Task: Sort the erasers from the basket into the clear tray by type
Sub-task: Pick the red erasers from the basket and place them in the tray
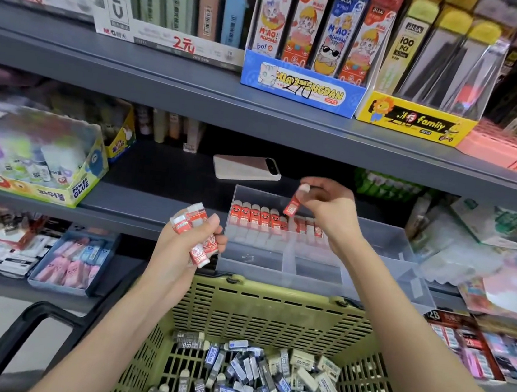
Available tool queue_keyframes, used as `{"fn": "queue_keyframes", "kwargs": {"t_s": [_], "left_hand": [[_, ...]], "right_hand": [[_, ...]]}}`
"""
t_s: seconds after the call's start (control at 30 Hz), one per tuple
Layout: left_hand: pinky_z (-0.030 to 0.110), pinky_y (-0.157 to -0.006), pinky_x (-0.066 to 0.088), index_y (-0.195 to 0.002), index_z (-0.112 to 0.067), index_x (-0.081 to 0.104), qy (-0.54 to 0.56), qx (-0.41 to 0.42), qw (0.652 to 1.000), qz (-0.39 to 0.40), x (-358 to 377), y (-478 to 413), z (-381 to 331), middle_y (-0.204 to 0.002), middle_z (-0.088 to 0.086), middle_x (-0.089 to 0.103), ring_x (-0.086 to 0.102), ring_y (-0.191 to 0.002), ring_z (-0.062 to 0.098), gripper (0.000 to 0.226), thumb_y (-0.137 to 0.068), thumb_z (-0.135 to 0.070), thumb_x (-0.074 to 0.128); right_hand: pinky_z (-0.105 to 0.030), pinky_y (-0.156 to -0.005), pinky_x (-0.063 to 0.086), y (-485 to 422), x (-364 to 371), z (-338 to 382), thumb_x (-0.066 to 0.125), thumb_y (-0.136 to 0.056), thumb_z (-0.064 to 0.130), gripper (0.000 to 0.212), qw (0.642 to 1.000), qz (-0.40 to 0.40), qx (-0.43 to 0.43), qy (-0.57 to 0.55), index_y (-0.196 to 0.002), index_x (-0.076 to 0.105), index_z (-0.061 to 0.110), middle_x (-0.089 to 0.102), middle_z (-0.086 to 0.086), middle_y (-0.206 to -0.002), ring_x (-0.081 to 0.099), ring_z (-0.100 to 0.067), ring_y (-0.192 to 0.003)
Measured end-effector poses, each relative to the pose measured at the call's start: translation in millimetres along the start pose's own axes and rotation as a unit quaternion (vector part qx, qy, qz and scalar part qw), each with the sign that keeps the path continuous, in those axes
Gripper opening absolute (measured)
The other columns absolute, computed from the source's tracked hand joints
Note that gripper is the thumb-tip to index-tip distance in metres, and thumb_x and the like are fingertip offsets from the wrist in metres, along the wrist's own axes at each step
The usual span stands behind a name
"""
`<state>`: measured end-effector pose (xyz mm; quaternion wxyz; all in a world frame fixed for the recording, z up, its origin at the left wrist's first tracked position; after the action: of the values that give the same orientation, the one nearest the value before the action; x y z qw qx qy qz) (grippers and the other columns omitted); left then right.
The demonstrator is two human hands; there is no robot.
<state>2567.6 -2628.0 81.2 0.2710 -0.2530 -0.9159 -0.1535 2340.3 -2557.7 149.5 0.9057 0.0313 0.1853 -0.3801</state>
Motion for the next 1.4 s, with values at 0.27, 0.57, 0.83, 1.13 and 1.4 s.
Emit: {"fn": "queue_keyframes", "kwargs": {"t_s": [0.27,0.57,0.83,1.13,1.4], "left_hand": [[0.026,-0.061,0.055,-0.097,-0.008,0.057,0.002,-0.005,1.0,-0.008,-5,-1,0,-0.075,0.003,0.066,0.069,-0.069,0.017,0.038,-0.065,-0.022,0.074],[0.025,-0.061,0.055,-0.089,-0.009,0.06,0.001,-0.018,1.0,-0.002,-3,0,1,-0.071,0.002,0.068,0.069,-0.068,0.015,0.027,-0.068,-0.022,0.071],[0.027,-0.058,0.055,-0.081,-0.005,0.059,0.098,-0.075,0.992,-0.002,-2,-4,9,-0.065,0.005,0.064,0.068,-0.063,0.017,0.019,-0.065,-0.009,0.069],[0.03,-0.053,0.053,-0.095,-0.011,0.065,-0.086,0.011,0.993,0.085,12,4,-8,-0.071,0.006,0.067,0.065,-0.06,0.021,0.033,-0.065,-0.014,0.079],[0.026,-0.05,0.051,-0.085,-0.025,0.061,-0.254,0.109,0.96,0.055,33,13,-23,-0.059,0.005,0.065,0.062,-0.05,0.02,0.019,-0.077,-0.018,0.077]], "right_hand": [[-0.027,-0.082,0.044,-14,35,3,0.055,-0.088,0.023,0.022,0.907,0.038,-0.122,0.401,-0.104,0.069,0.024,0.07,0.0,-0.095,0.052,-0.02,-0.104],[-0.033,-0.088,0.026,-15,26,-11,0.058,-0.084,0.049,0.027,0.834,0.042,-0.168,0.524,-0.104,0.071,0.037,0.057,0.005,-0.117,0.04,-0.021,-0.11],[-0.041,-0.098,0.024,-2,36,-8,0.044,-0.091,0.04,0.032,0.786,0.043,-0.133,0.602,-0.119,0.059,0.045,0.042,0.001,-0.142,0.034,-0.027,-0.126],[-0.015,-0.066,0.044,80,89,43,0.062,-0.089,0.031,0.017,0.979,0.19,-0.077,0.015,-0.08,0.069,0.019,0.063,0.015,-0.068,0.055,0.001,-0.067],[-0.019,-0.049,0.046,70,35,26,0.061,-0.089,0.013,0.015,0.984,0.123,0.002,-0.131,-0.078,0.07,0.01,0.065,-0.004,-0.064,0.058,-0.009,-0.056]]}}
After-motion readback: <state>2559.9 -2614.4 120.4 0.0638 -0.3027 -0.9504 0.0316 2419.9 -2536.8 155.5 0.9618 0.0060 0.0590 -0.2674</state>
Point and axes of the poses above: each hand's wrist, its own y-axis away from the middle knuckle, its own x-axis out of the palm, z = x × y, the point moved 7 cm from there along -y, towards the middle knuckle
